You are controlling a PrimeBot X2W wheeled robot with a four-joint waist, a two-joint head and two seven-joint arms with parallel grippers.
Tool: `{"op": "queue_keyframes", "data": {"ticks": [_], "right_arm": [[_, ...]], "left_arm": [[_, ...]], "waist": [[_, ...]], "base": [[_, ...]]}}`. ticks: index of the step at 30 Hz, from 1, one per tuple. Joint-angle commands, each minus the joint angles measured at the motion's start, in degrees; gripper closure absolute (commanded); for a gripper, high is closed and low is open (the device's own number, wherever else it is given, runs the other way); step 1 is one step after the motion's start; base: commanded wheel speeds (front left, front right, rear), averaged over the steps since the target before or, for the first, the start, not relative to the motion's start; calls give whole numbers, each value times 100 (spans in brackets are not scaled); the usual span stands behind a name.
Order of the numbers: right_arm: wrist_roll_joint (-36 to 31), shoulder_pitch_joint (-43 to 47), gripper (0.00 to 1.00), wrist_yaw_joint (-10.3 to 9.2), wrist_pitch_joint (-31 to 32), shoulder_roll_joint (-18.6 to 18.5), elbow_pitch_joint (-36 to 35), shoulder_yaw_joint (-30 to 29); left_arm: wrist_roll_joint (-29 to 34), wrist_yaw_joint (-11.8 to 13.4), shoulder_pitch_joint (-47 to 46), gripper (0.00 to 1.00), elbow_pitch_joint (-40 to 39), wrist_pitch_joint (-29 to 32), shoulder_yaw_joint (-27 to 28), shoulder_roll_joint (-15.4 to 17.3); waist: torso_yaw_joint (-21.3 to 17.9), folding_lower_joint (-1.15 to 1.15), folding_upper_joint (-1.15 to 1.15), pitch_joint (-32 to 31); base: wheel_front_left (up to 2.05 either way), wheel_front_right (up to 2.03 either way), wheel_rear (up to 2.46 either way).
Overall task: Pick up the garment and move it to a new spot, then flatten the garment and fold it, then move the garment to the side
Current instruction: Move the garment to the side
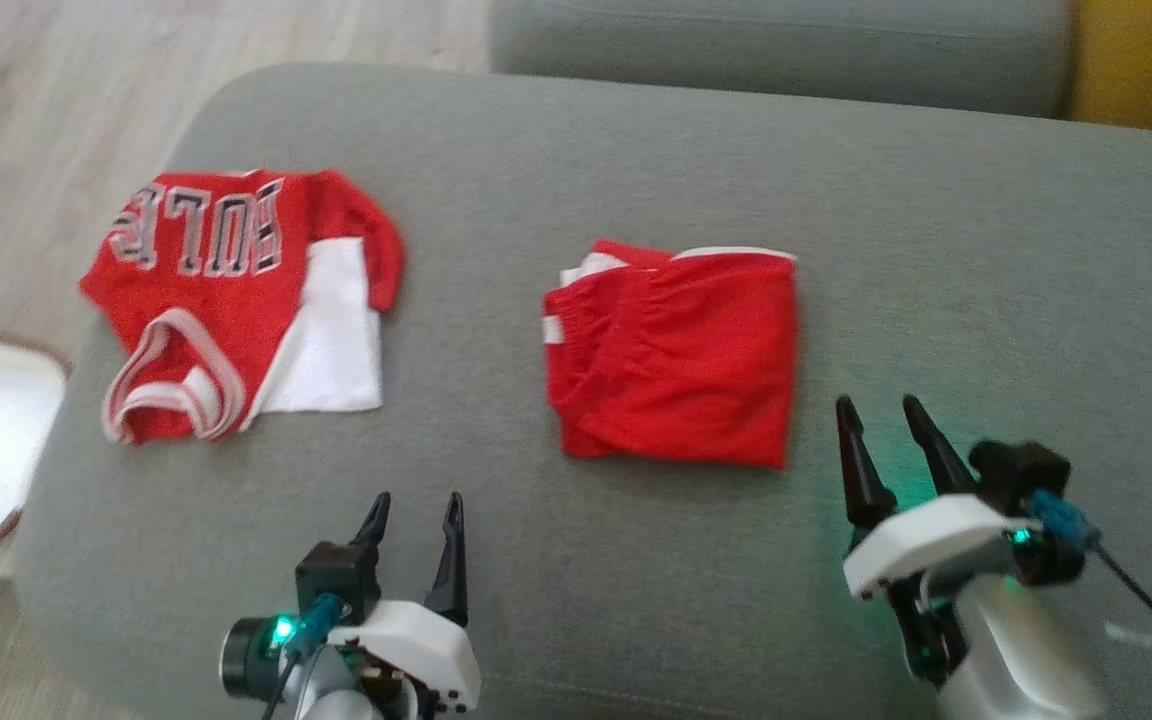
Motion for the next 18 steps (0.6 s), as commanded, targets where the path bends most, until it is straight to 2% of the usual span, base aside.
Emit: {"op": "queue_keyframes", "data": {"ticks": [1, 7, 14, 15, 16, 17, 18], "right_arm": [[8, -357, 0, 39, -63, -11, -36, 186], [-119, -826, 0, 39, -63, -11, 501, 165], [-359, -1396, 2, 39, 56, -11, 1682, -129], [-317, -1450, 20, 39, 84, -11, 1808, -145], [-307, -1502, 53, 39, 78, -11, 1898, -140], [-307, -1546, 91, 39, 67, -11, 1971, -109], [-264, -1571, 100, 39, 56, -11, 2032, -76]], "left_arm": [[-24, 49, -233, 0, -187, -35, 116, 31], [-97, 124, -272, 0, -249, -35, 124, 31], [-133, 130, -346, 0, -310, -35, 39, 31], [-133, 138, -346, 0, -315, -35, 37, 31], [-133, 148, -343, 0, -320, -35, 43, 31], [-145, 165, -335, 0, -329, -35, 62, 31], [-155, 184, -325, 0, -338, -35, 83, 31]], "waist": [[326, 0, 0, 177], [659, 0, 0, 368], [923, 0, 0, 527], [927, 0, 0, 536], [917, 0, 0, 547], [891, 0, 0, 556], [851, 0, 0, 551]], "base": [[0, 0, 0], [0, 0, 0], [0, 0, 0], [0, 0, 0], [0, 0, 0], [0, 0, 0], [0, 0, 0]]}}
